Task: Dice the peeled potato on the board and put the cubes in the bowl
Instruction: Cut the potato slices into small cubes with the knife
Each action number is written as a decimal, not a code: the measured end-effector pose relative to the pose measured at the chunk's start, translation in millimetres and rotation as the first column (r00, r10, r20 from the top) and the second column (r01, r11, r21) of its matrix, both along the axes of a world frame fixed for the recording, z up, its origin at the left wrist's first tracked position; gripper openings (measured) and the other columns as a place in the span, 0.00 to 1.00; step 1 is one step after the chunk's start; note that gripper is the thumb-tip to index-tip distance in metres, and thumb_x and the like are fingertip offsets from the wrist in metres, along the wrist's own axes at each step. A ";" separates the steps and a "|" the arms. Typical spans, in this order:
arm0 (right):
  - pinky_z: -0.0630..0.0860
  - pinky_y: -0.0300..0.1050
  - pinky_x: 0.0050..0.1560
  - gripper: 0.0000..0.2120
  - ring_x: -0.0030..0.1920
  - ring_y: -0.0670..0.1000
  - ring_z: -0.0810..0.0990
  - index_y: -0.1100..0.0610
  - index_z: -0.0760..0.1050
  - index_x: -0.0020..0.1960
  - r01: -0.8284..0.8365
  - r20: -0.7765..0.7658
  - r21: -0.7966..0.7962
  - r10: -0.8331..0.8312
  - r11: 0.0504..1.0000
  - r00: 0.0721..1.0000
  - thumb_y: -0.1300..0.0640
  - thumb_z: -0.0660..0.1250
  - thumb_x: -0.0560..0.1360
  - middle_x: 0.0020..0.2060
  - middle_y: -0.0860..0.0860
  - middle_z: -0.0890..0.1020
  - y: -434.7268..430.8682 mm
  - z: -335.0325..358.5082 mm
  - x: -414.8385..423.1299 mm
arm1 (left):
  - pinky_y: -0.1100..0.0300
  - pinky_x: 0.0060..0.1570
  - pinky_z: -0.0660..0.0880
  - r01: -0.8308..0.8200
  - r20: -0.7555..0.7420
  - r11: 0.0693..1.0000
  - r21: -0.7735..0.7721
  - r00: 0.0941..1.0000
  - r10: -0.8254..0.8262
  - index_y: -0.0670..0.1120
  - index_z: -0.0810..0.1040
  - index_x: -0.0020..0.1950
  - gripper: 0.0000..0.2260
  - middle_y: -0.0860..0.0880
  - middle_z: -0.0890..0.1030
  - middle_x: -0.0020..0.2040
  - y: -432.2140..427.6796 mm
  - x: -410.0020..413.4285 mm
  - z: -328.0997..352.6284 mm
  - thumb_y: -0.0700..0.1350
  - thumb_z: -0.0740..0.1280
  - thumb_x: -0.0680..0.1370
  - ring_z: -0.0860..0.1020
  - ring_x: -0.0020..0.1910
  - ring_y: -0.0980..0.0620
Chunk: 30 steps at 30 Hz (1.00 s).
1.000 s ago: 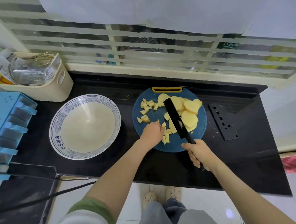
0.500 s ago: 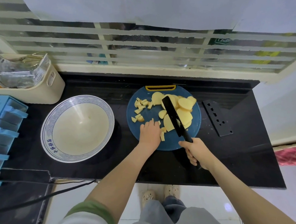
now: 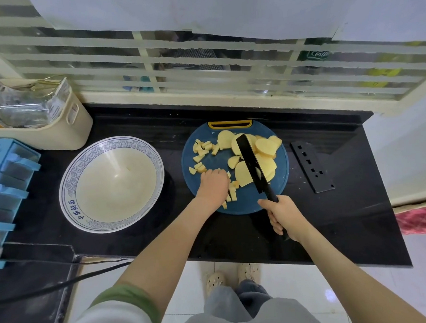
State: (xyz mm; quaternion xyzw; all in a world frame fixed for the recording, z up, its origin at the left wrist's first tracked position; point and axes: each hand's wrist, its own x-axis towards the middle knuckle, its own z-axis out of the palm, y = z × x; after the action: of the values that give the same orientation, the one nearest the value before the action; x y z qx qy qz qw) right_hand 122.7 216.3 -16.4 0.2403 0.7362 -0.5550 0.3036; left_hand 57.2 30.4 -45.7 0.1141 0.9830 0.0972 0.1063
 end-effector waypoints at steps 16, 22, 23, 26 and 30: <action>0.64 0.41 0.20 0.13 0.17 0.50 0.62 0.59 0.66 0.40 0.080 -0.071 -0.008 -0.080 0.997 0.994 0.56 0.64 0.80 0.21 0.54 0.67 1.2 -2.5 3.4 | 0.53 0.49 0.63 0.164 -0.346 0.976 -0.141 0.916 -0.204 0.50 0.79 0.48 0.12 0.47 0.78 0.56 5.8 29.3 -36.7 0.52 0.74 0.68 0.75 0.49 0.48; 0.64 0.41 0.20 0.14 0.17 0.51 0.63 0.58 0.66 0.39 0.081 -0.076 0.003 -0.081 0.997 0.994 0.55 0.64 0.80 0.21 0.54 0.67 -0.6 -2.6 -1.4 | 0.54 0.48 0.63 0.093 -0.421 0.983 -0.156 0.894 -0.152 0.47 0.78 0.51 0.12 0.47 0.77 0.52 -13.5 9.1 -44.9 0.52 0.72 0.72 0.75 0.46 0.48; 0.64 0.41 0.20 0.14 0.17 0.51 0.63 0.58 0.66 0.39 0.082 -0.078 0.005 -0.081 0.997 0.994 0.55 0.64 0.80 0.21 0.54 0.67 -1.4 -3.1 -2.0 | 0.54 0.48 0.63 0.080 -0.412 0.985 -0.151 0.901 -0.136 0.47 0.78 0.52 0.13 0.47 0.77 0.52 -17.2 3.5 -44.0 0.52 0.72 0.71 0.75 0.47 0.47; 0.64 0.41 0.20 0.14 0.17 0.50 0.63 0.58 0.65 0.39 0.085 -0.080 0.008 -0.084 0.996 0.993 0.55 0.64 0.80 0.22 0.54 0.68 -4.0 -5.6 -4.5 | 0.53 0.47 0.67 0.075 -0.356 0.986 -0.146 0.926 -0.123 0.47 0.79 0.51 0.15 0.46 0.78 0.52 -25.8 -14.2 -43.0 0.53 0.74 0.70 0.76 0.47 0.47; 0.64 0.42 0.20 0.15 0.17 0.50 0.63 0.58 0.65 0.38 0.107 -0.107 0.012 -0.105 0.994 0.989 0.55 0.65 0.80 0.21 0.54 0.67 -7.1 -8.1 -10.6 | 0.52 0.48 0.68 0.058 -0.341 0.993 -0.102 0.936 -0.090 0.45 0.79 0.54 0.17 0.44 0.78 0.54 -31.6 -29.5 -47.2 0.55 0.71 0.72 0.76 0.51 0.47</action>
State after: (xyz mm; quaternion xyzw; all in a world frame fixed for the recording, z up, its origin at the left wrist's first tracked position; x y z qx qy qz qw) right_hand 112.0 209.2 -24.6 0.2519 0.7424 -0.5757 0.2322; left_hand 27.7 -1.2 -92.9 0.1614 0.9848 0.0271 -0.0590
